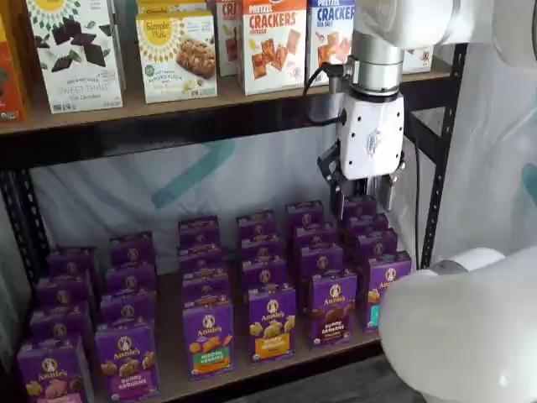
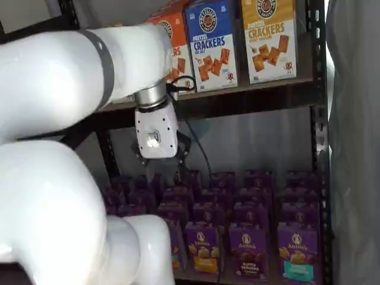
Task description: Pick up the purple box with a brown patch in the center, on the bottom shelf, the fifth box from the left
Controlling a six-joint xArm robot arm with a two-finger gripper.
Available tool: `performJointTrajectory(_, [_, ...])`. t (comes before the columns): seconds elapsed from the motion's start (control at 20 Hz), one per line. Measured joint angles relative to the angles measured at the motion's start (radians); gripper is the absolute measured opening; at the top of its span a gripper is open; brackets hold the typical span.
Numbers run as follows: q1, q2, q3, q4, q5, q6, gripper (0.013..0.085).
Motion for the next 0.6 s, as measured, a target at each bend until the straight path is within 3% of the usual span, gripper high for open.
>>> performJointTrajectory(0.25, [-0.018, 0.016, -0.012, 0.029, 0.018, -0.021, 0.0850])
performJointTrajectory(0.6, [-0.015, 0.018, 0.004, 0.012, -0.020, -0.018, 0.0850])
